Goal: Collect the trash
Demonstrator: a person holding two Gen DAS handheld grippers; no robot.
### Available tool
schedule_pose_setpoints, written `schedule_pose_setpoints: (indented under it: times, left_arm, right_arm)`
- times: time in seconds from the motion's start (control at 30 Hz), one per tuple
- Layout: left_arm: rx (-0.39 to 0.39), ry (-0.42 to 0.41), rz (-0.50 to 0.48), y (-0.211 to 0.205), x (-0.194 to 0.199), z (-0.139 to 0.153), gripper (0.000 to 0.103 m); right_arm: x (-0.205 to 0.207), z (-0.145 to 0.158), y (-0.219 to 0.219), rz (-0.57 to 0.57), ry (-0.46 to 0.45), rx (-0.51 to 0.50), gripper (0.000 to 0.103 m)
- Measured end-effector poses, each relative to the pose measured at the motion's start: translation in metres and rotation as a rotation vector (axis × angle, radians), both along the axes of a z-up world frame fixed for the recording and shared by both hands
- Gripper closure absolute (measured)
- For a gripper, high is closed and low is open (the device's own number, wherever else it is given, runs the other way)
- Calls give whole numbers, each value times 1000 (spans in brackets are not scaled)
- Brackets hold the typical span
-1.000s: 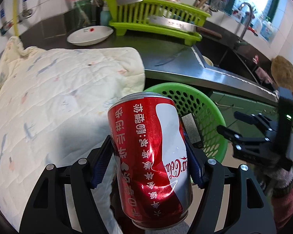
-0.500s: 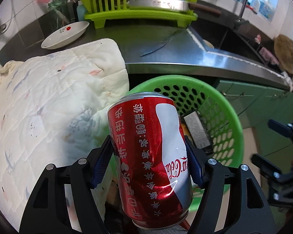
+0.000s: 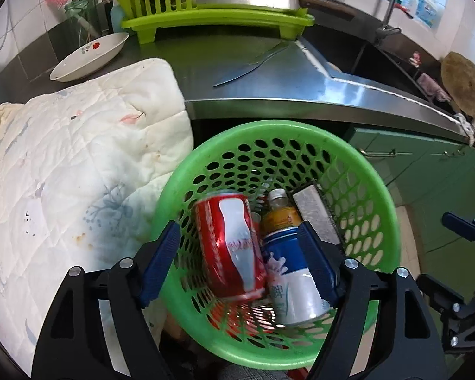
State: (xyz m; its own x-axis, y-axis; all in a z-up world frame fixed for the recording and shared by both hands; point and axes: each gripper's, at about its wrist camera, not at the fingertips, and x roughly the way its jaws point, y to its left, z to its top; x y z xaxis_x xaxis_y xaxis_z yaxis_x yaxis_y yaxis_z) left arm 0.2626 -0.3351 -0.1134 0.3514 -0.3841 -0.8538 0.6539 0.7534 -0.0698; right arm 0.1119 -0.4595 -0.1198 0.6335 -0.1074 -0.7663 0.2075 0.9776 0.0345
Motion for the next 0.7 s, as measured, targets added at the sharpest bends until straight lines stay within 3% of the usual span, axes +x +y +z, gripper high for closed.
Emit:
schedule_pose_setpoints:
  times: [0.33,0.7]
  left_arm:
    - [-50,-64,53,37,-19,32,17]
    - [-66,-180,209,124,-46,71,8]
  right_arm:
    - [-7,7,18,6,-28,-11,20]
    - [-7,27,58,21,-66,-21,11]
